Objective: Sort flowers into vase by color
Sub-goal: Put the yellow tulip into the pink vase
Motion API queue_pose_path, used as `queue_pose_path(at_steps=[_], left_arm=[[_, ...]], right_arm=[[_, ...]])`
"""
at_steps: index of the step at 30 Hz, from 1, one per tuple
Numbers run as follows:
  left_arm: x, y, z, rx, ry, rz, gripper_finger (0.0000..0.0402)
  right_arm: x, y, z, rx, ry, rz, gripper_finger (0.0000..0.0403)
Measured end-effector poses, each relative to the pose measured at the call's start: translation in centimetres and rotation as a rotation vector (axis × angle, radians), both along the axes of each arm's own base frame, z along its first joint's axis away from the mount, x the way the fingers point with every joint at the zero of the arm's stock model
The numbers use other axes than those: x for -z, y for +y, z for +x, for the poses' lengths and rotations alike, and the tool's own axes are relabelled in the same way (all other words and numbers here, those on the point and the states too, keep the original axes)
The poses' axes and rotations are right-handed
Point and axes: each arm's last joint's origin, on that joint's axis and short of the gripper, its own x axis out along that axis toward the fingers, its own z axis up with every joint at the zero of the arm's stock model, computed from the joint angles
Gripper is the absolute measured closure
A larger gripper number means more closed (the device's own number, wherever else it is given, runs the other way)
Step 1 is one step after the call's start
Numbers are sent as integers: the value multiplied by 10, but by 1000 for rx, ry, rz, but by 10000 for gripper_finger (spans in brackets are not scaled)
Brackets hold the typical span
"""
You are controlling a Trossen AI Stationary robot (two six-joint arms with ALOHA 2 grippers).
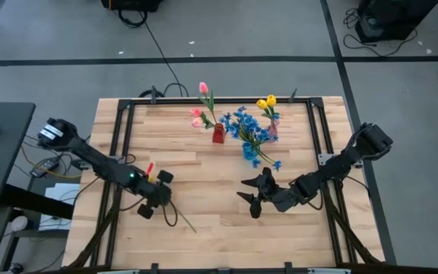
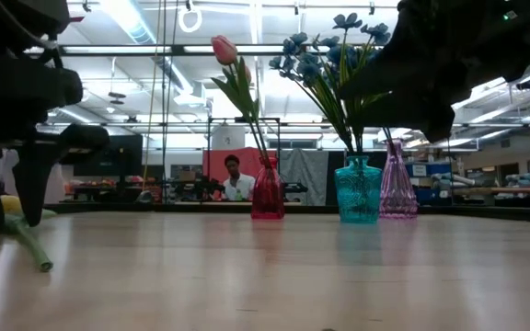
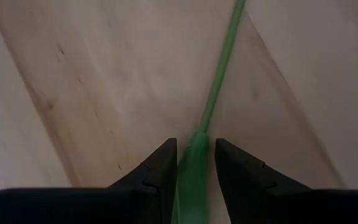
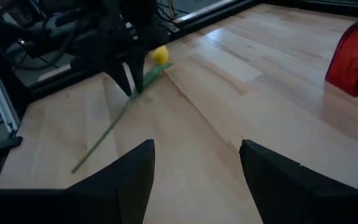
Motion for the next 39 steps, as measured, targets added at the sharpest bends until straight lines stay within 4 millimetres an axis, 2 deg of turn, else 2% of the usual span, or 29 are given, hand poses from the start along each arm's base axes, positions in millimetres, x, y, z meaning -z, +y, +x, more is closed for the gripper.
queue_pose_path(at_steps=[6, 12, 15, 19, 22, 25, 29, 32, 39], left_arm=[[6, -2, 3, 38, 10, 46, 294], [4, -3, 4, 54, 3, 64, 378], [0, -4, 8, 40, -14, 75, 387], [-20, -9, 22, 17, -90, 107, 376], [-39, -12, 33, 11, -142, 125, 380], [-56, -13, 44, -21, -196, 106, 382], [-68, -8, 52, -86, -219, 76, 383], [-69, -2, 55, -133, -176, 97, 383], [-54, 7, 66, -221, -53, 180, 384]], right_arm=[[-1, 0, 1, -21, -7, 18, 156], [-3, -3, 6, -103, -20, 89, 156], [-8, -7, 13, -117, -29, 114, 157], [-32, -6, 33, -170, -37, 150, 163], [-50, -2, 49, -185, 29, 103, 169], [-60, 2, 66, -184, 117, 34, 174], [-61, 3, 90, -181, 208, -31, 181], [-58, 1, 106, -197, 259, -41, 187], [-47, -13, 133, -224, 317, -41, 199]])
